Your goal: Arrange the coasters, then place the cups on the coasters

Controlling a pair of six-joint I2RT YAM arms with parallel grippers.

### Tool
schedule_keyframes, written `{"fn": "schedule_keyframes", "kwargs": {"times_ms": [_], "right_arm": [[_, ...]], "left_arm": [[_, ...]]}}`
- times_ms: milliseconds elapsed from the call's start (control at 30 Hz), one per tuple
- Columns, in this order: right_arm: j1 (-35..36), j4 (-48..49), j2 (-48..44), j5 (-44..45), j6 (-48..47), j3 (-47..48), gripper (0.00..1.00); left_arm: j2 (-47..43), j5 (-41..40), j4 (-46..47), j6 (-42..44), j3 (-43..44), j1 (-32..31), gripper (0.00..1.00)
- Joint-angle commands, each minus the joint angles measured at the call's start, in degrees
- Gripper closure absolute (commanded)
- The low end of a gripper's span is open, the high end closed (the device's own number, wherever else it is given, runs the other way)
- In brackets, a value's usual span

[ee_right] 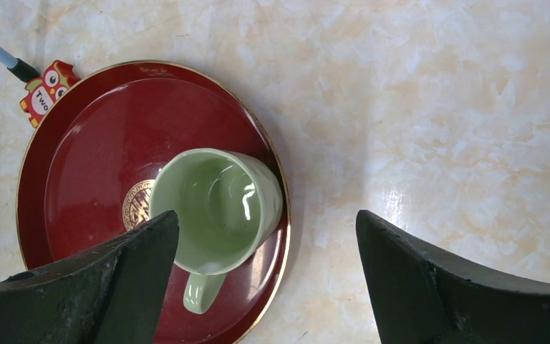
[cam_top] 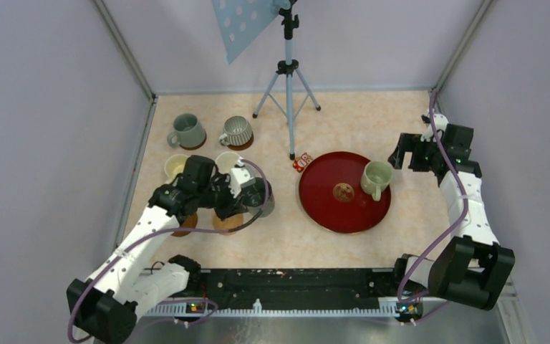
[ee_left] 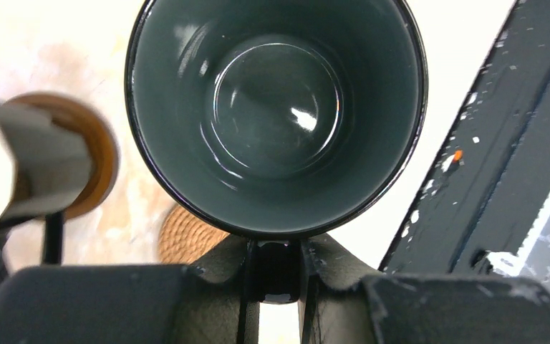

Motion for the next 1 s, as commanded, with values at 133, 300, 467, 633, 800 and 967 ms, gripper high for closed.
{"fn": "schedule_keyframes", "kwargs": {"times_ms": [133, 300, 467, 633, 800, 967], "right_arm": [[-0.40, 0.90, 0.48, -0.93, -1.13, 1.87, 0.08], [-0.43, 0.79, 0.35, -0.90, -1.36, 1.76, 0.08], [-0.40, 0.62, 0.38, -1.08, -1.56, 1.88, 0.09], [-0.38, 0.52, 0.33, -1.12, -1.82, 1.89, 0.09], [-0.44, 0.35, 0.49, -1.17, -1.99, 1.83, 0.09], [-0.44, 0.10, 0.76, -1.47, -2.28, 1.99, 0.09]], "left_arm": [[-3.68, 2.67, -3.67, 12.19, 1.37, 13.65, 1.00], [-4.04, 2.21, -9.47, 20.40, 1.81, 19.83, 1.00], [-3.69, 3.13, -13.58, 27.06, 1.24, 27.23, 1.00], [-1.62, 6.68, -20.02, 36.34, 2.89, 38.03, 1.00], [1.01, 8.78, -26.02, 46.28, 4.18, 49.27, 1.00], [4.84, 10.55, -28.32, 57.35, 4.11, 62.03, 1.00]]}}
